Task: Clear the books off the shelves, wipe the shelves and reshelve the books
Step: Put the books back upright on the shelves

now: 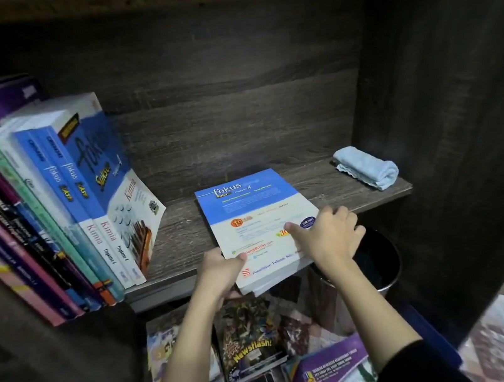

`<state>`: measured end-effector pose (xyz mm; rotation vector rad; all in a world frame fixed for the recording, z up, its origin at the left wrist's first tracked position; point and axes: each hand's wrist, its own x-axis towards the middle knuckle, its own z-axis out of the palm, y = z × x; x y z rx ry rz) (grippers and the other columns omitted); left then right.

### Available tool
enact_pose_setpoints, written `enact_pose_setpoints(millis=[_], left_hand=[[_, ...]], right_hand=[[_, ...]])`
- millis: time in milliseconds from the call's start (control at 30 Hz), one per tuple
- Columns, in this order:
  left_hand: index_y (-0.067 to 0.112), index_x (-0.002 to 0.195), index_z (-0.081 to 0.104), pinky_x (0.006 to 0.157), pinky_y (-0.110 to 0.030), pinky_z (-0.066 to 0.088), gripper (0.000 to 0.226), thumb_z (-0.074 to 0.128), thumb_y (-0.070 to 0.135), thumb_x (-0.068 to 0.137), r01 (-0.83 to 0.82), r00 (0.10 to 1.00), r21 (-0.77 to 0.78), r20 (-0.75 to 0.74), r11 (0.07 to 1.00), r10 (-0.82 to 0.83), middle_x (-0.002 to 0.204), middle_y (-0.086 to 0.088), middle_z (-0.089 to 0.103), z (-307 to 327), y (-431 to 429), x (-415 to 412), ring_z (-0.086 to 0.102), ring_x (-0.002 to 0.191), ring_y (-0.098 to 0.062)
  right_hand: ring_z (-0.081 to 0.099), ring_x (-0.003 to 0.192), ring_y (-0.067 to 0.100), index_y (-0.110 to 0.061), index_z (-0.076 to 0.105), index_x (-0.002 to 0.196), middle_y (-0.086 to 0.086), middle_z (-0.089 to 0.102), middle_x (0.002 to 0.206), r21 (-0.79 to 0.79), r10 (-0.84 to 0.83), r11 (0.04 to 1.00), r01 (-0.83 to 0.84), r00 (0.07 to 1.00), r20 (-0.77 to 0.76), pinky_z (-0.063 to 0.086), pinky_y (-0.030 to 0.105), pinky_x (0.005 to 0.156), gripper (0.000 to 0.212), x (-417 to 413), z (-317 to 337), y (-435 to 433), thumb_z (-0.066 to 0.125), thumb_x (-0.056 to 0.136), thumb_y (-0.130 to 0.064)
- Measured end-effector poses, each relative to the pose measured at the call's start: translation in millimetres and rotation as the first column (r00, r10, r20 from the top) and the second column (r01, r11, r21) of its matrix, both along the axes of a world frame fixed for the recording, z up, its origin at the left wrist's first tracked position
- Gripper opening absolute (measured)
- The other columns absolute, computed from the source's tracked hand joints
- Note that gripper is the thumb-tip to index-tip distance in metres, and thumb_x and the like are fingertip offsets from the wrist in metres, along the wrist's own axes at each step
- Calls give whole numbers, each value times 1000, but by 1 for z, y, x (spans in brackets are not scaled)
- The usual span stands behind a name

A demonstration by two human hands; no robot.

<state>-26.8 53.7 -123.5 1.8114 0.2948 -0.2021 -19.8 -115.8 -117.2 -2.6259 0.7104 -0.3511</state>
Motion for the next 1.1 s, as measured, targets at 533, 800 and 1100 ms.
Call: enact_pose_setpoints(millis=[533,800,1100], left_hand=[[0,122,57,62,-23,47,30,47,-5,94,-102,994,-136,-43,986,97,121,-18,62,-2,46,3,59,93,-23],[7,116,60,48,-16,49,22,48,8,97,-36,999,-195,28,980,42,90,-3,67,17,64,4,61,68,-9],[20,115,62,87,-22,45,25,51,9,95,-230,851,94,502,969,153,107,9,63,86,87,-4,58,102,-7]], right_hand=[[67,72,26,-8,56,110,14,70,93,949,354,255,-185,931,87,56,40,65,21,0,23,2,60,90,-5],[67,62,22,-10,59,91,9,72,72,888,143,91,-450,888,436,56,36,65,29,-5,43,23,56,81,18],[65,99,20,-16,52,125,4,67,111,599,124,283,-749,648,752,53,36,88,51,-21,71,73,61,81,8]])
